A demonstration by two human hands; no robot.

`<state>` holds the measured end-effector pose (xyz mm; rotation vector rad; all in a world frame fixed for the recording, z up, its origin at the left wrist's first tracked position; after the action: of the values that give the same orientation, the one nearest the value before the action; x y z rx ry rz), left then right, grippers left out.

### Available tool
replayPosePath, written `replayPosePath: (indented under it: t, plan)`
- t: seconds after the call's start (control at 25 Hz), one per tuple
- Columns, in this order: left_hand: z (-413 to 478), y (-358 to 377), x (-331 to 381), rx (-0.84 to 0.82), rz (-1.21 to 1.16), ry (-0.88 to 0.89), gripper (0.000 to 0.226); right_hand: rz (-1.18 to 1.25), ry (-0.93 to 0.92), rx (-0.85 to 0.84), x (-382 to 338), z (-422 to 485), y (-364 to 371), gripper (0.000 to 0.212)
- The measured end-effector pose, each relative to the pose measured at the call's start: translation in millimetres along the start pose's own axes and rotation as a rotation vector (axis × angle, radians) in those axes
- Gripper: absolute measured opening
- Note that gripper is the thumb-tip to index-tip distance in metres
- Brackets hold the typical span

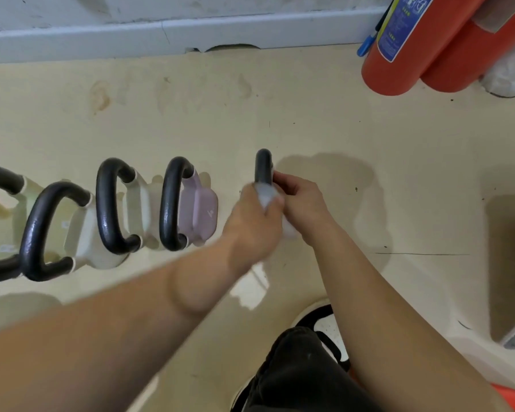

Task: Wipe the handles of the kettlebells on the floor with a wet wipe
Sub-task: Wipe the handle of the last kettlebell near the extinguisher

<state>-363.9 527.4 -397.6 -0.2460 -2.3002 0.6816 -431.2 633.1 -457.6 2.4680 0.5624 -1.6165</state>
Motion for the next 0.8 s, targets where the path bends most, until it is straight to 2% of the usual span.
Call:
replayPosePath:
  t: [0.08, 0.12, 0.24, 0.36, 0.44, 0.48, 0.6, 0.68, 0.8]
  plan:
    - [26.4, -3.2, 14.6, -0.098, -0.105, -0.150, 0.034, -0.012, -0.021, -0.027, 3.0, -2.5, 3.2, 0.022]
    - [29.1, -3.9, 18.1, -0.103, -0.114, -0.166, 0.033, -0.029, -0.035, -0.037, 3.1, -3.8, 4.5, 0.029]
    - [-3.7, -4.6, 10.5, 0.015, -0.128, -0.015, 0.022, -0.021, -0.029, -0.017, 2.9, -4.7, 2.2, 0.027]
    - [-40.1, 3.0, -20.3, 0.077, -0.168, 0.160, 0.049, -0.028, -0.022, 0.002, 2.3, -3.9, 0.0, 0.021]
    - [-40.8, 2.7, -34.7, 0.106, -0.176, 0.162, 0.045, -0.012, -0.023, 0.013, 1.7, -4.4, 0.6, 0.022]
    - [-40.1, 2.1, -36.0, 0.113, -0.147, 0.160, 0.041, -0.012, -0.028, 0.016, 1.4, -3.8, 0.7, 0.024]
    - [-27.7, 3.6, -33.6, 0.070, 0.033, 0.039, 0.046, -0.029, -0.045, 0.019, 4.1, -3.0, 2.4, 0.028]
    - [-18.1, 5.9, -31.6, 0.001, -0.018, -0.024, 0.046, -0.040, -0.046, 0.021, 5.9, -4.5, 6.1, 0.032]
    - [-30.1, 4.6, -21.9, -0.007, -0.171, -0.007, 0.041, -0.043, -0.050, 0.026, 8.7, -7.1, 7.7, 0.037]
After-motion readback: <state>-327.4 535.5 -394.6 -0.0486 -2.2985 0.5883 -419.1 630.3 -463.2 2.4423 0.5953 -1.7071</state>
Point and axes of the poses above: each hand's wrist, its own z-axis towards the middle knuckle, its own y-axis out of the palm, x = y × z, the point moved 10 cm from there along z, towards the middle knuckle, and after that the axes turned 9 degrees about -y, right-handed, at the moved point
